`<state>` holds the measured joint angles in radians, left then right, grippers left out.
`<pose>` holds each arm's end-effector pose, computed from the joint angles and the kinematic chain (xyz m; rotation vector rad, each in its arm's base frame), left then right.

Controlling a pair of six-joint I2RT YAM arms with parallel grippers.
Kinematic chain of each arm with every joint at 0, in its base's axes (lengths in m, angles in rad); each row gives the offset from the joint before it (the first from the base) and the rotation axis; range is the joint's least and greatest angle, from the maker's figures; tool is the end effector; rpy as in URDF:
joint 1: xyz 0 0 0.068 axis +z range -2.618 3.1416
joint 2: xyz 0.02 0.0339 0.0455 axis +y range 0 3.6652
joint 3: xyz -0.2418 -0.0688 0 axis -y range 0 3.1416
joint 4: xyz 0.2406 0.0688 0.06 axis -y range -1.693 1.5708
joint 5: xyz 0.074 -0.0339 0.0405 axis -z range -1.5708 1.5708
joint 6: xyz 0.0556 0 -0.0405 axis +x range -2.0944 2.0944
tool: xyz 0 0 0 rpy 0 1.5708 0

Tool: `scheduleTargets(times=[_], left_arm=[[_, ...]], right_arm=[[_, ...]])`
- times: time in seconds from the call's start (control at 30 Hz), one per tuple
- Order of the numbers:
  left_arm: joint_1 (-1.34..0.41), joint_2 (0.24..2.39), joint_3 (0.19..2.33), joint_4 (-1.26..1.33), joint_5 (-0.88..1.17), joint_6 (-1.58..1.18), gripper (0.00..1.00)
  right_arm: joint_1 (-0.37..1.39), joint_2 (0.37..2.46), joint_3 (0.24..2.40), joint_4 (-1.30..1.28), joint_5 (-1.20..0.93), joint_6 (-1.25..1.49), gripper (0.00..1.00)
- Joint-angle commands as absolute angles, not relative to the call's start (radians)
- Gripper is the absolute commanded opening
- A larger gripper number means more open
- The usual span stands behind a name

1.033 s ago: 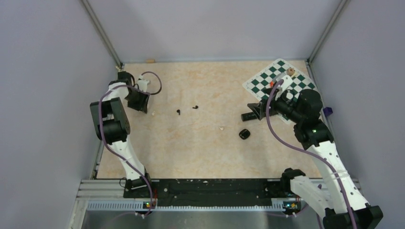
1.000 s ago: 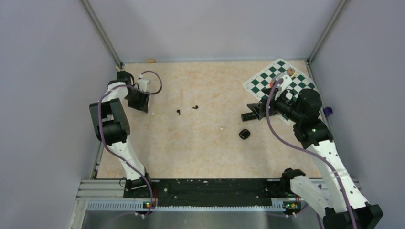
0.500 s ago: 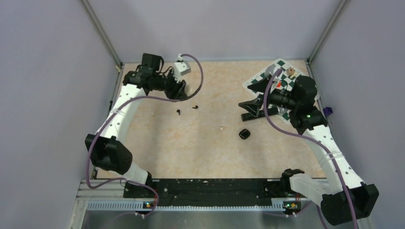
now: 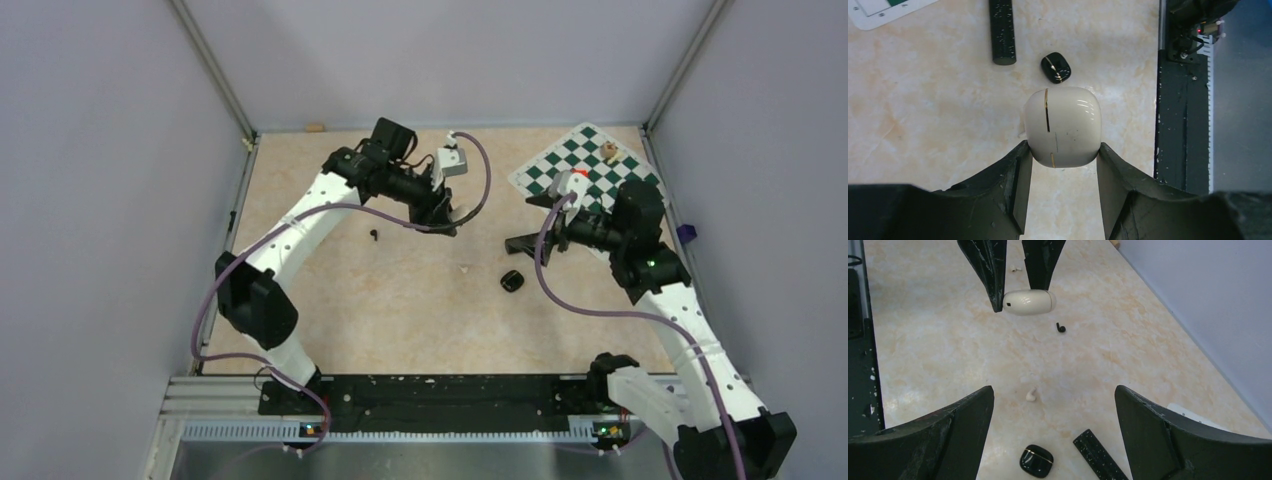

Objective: Insert the wireless bluetooth earbuds into the charging case
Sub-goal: Pick up the charging case at the center of the board.

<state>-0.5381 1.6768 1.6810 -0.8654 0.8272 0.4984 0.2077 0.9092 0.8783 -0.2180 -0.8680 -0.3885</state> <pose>0.2870 -0.2190 0.3303 1.4434 1.7870 -1.0116 0.2068 0.0869 0.3297 -1.0664 1.4204 0.6540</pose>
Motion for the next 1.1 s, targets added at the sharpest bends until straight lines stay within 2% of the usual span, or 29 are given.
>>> scheduleTargets(times=[0.0,0.2,0.47,0.7,0.9,1.0,1.07], left_arm=[[-0.601,1.727,1.736,-0.869,0.916,0.487,0.17],[-0.644,1.751,1.74,-0.907,0.958,0.497,0.17],[-0.648,1.71,1.73,-0.918,0.957,0.505,0.17],[-0.65,1.693,1.735,-0.973,0.98,0.514,0.14],[-0.651,1.674,1.729,-1.032,1.05,0.514,0.13],[-0.65,1.652,1.711,-1.038,1.073,0.519,0.09],[-0.65,1.644,1.699,-1.037,1.099,0.519,0.09]], right_arm=[[0.196,0.884,0.881,-0.284,-0.894,-0.501,0.89],[0.188,0.914,0.879,-0.249,-1.053,-0.538,0.89],[0.189,0.956,0.928,-0.227,-1.078,-0.528,0.89],[0.188,0.938,0.935,-0.252,-1.163,-0.647,0.9],[0.194,0.949,0.866,-0.086,-1.241,-0.654,0.9],[0.225,0.973,0.846,-0.026,-1.26,-0.653,0.88],[0.26,0.989,0.83,-0.009,-1.273,-0.671,0.82]])
